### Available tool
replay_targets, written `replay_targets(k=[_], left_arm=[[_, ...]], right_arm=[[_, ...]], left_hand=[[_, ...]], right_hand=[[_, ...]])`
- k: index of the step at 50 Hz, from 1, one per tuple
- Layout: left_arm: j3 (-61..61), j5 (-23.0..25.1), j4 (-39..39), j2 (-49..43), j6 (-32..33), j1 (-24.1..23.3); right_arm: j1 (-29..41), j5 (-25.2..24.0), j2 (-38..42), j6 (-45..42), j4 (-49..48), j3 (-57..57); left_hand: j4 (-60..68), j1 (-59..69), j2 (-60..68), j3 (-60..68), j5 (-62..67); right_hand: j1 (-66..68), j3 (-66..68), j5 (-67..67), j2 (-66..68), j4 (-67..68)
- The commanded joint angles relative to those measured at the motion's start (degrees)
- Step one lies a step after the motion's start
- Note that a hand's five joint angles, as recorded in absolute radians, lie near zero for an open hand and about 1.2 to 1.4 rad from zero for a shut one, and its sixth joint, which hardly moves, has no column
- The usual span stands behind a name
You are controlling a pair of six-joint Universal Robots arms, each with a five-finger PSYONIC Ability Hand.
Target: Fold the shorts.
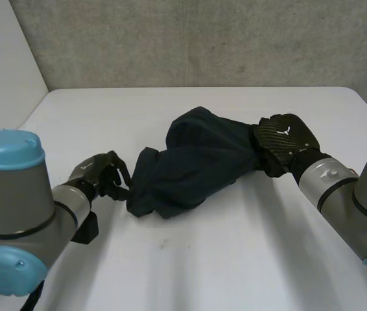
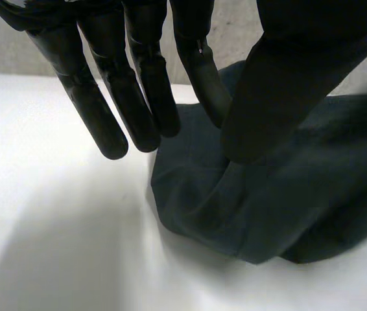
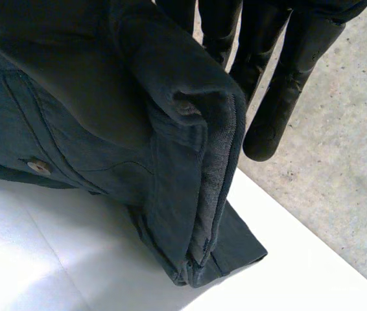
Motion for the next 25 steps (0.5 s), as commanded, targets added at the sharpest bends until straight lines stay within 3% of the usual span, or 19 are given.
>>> replay_targets(k=[1,8,18,25], left_arm=[[0.11,3.65,-1.60,-0.68,0.09,3.10],[-0.24,3.65,-1.60,-0.68,0.00,2.14],[-0.42,2.86,-1.33,-2.00,0.53,-3.22],[0.99,2.07,-0.98,-5.42,0.70,-3.67]], right_arm=[[-0.05,-0.01,0.00,0.00,-0.13,-0.11],[-0.14,-0.01,0.00,0.00,-0.13,-0.19],[-0.14,0.16,0.00,0.09,-0.39,-0.46],[0.03,0.43,0.00,0.09,-0.30,-0.55]], left_hand=[[-16.20,-16.93,-16.23,-16.05,-15.86],[-20.49,-21.21,-20.51,-20.33,-20.14],[-20.49,-21.22,-20.52,-20.34,-20.15],[-20.15,-20.88,-20.18,-20.00,-19.81]], right_hand=[[23.62,12.45,13.87,12.66,11.93],[23.62,12.45,13.87,12.66,11.93],[23.62,12.45,13.87,12.66,11.93],[23.62,12.45,13.87,12.66,11.93]])
